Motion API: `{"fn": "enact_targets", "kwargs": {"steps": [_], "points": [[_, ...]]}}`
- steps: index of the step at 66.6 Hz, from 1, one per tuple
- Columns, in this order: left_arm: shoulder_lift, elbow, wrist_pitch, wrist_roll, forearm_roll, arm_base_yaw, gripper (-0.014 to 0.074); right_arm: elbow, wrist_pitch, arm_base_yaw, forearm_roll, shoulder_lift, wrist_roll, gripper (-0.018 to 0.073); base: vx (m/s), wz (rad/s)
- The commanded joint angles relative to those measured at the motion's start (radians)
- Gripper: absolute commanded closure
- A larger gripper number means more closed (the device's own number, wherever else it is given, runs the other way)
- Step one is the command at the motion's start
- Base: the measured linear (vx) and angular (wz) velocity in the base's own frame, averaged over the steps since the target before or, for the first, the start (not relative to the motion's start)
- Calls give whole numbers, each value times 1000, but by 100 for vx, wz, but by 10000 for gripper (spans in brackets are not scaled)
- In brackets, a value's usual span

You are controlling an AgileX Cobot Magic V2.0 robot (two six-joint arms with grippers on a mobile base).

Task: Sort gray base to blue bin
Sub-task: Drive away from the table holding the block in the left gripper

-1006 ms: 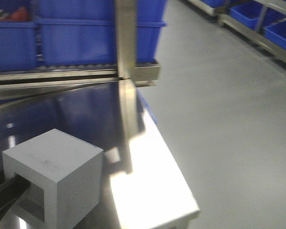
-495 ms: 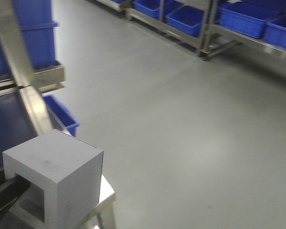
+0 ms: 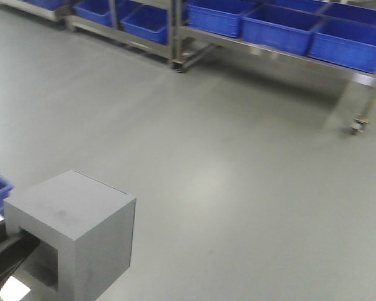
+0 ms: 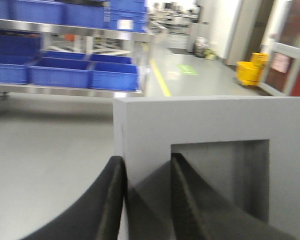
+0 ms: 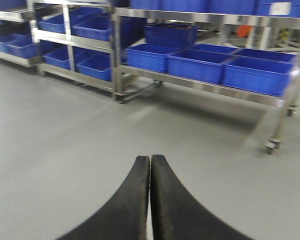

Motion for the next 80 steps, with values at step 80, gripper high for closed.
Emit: {"fn": "enact_targets", "kwargs": {"steps": [80], "points": [[3,-34,-111,-6,-3,-6,602,17,-79,2,-7,10,-7,568,4,-52]]}}
